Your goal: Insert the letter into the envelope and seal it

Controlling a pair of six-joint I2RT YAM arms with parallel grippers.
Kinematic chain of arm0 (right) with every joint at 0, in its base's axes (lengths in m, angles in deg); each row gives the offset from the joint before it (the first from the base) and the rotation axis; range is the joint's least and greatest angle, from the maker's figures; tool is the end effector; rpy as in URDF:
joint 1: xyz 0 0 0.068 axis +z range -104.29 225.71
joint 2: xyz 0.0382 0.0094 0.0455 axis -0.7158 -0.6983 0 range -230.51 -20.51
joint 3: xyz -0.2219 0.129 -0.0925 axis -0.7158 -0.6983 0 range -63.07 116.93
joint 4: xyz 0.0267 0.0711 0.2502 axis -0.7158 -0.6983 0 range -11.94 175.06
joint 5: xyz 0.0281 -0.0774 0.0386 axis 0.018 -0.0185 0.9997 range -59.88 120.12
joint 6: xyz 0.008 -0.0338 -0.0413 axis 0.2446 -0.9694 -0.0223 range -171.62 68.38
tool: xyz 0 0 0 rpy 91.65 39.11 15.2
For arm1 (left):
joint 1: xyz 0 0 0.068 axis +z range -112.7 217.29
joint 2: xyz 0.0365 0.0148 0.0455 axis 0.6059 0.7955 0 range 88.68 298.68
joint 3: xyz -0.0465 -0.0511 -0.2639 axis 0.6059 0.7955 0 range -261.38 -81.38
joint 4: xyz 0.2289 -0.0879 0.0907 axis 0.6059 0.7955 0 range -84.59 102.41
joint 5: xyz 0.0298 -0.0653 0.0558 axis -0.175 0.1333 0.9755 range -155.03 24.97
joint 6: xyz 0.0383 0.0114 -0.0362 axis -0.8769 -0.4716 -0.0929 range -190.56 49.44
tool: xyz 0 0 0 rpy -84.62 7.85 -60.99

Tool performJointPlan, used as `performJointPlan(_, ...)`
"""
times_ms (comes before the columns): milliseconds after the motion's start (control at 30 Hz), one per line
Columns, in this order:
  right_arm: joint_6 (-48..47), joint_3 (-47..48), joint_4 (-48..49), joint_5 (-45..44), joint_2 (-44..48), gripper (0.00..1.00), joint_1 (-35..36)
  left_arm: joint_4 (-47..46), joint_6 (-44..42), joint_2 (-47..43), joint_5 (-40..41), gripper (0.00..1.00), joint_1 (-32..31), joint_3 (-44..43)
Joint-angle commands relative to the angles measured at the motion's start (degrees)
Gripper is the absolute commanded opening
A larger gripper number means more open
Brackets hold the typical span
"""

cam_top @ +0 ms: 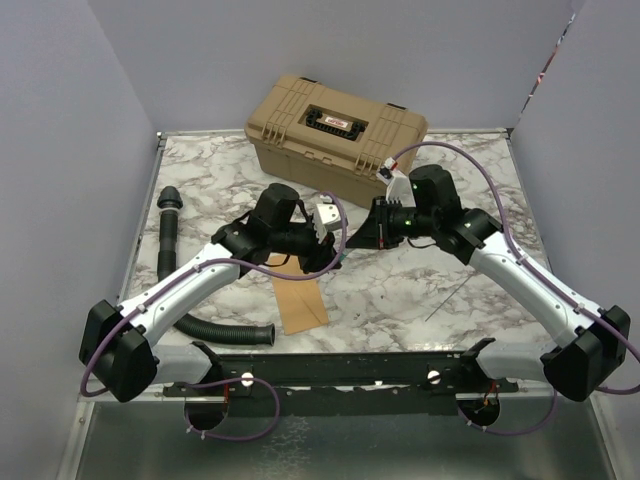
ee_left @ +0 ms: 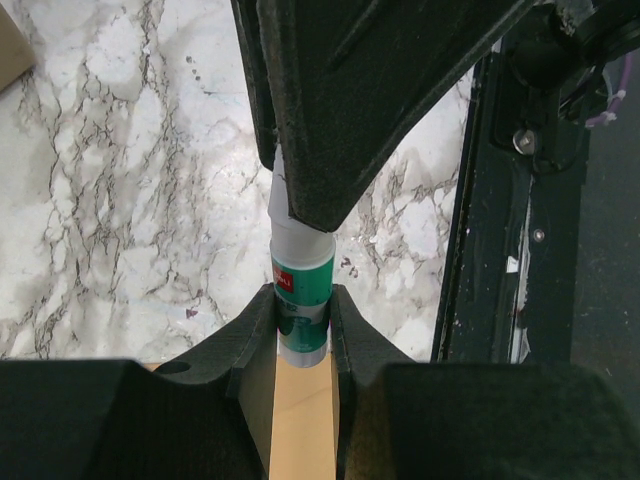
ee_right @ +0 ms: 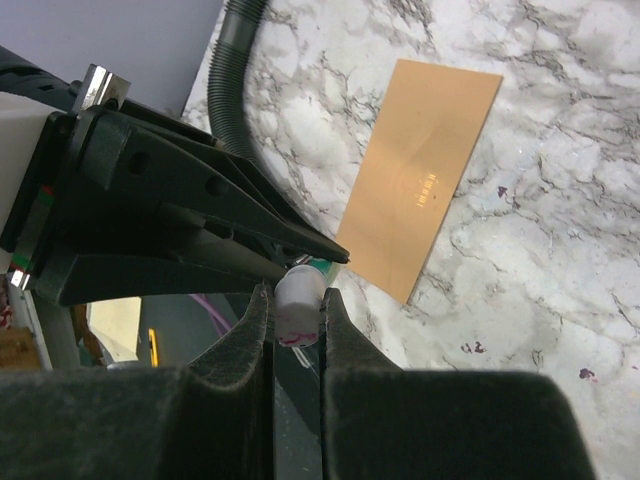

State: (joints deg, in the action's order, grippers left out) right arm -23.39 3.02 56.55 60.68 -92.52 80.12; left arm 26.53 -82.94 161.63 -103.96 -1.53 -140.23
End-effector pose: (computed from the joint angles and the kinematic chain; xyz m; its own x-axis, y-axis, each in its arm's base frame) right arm 0.2164 0.1702 0.3399 -0.8048 -0.0575 -0.5908 -0.5129 0.5683 0.6434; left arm 0.2025 -0.1917 0.3058 -0.2486 0.4140 -0.8757 0.9633 0.2001 -0.1789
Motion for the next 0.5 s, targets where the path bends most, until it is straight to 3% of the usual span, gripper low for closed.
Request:
performJointPlan(0, -1.4, 1.8, -5.1, 0.1, -1.7, 0.00, 0.6, 1.5, -4.0, 1.1, 3.4, 0.00, -0.6, -3.0)
performJointPlan(267, -0.9, 1.3, -4.8, 3.3, -3.6, 0.00, 0.6, 3.5, -6.4, 2.1, 5.8, 0.00, -1.7, -4.6)
performJointPlan(467, 4.1, -2.2, 1.2, 2.5, -1.1, 0.00, 0.6, 3.6, -6.8, 2.2, 6.0, 0.00, -1.7, -4.3)
